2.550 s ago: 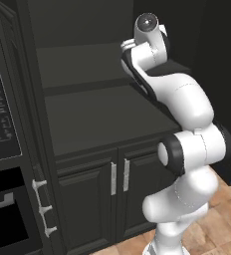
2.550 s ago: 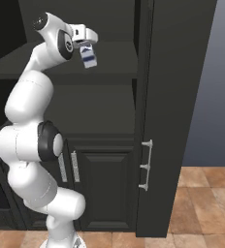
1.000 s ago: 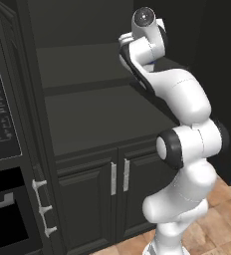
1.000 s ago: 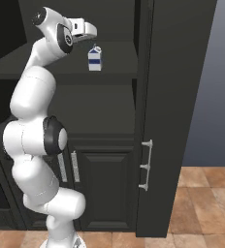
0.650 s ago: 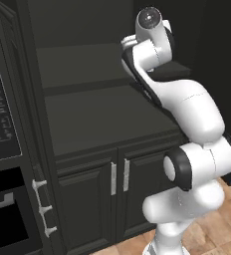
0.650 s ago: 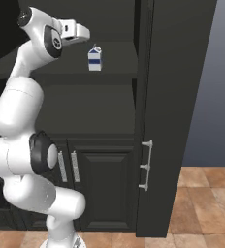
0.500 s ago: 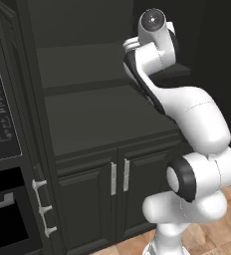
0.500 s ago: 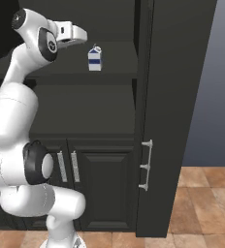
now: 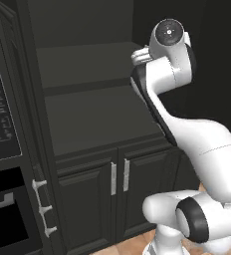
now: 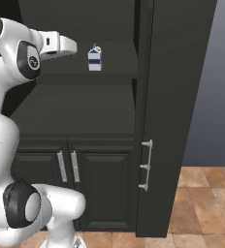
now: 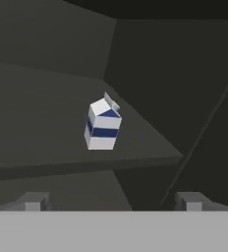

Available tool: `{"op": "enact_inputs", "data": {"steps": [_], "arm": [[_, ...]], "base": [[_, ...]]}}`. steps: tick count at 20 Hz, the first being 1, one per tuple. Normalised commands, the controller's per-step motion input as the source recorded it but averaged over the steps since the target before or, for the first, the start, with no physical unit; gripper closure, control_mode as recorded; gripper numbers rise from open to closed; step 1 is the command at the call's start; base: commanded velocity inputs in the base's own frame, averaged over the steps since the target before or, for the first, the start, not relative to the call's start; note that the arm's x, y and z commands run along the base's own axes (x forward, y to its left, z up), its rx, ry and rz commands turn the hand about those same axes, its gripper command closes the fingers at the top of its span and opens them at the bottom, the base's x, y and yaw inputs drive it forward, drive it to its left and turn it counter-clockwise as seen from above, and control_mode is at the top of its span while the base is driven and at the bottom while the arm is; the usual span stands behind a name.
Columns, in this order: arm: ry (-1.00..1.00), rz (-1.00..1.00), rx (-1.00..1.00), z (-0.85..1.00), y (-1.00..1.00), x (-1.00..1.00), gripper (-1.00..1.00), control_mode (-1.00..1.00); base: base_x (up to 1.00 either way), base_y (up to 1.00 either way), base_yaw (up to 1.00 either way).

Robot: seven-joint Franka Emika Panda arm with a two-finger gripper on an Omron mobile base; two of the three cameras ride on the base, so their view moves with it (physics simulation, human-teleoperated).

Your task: Pick the milk from the counter and place it in the open cabinet.

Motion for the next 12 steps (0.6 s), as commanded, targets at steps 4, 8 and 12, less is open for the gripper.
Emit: {"op": "enact_inputs", "data": {"steps": [4,8,12], "arm": [[0.08,0.0,0.05,-0.22,0.0,-0.67,-1.0,-1.0],[0.08,0.0,0.07,-0.22,0.0,-0.79,-1.0,-1.0],[0.07,0.0,0.04,-0.07,0.0,-0.38,-1.0,-1.0]], "base": [[0.0,0.0,0.0],[0.0,0.0,0.0],[0.0,0.0,0.0]]}}
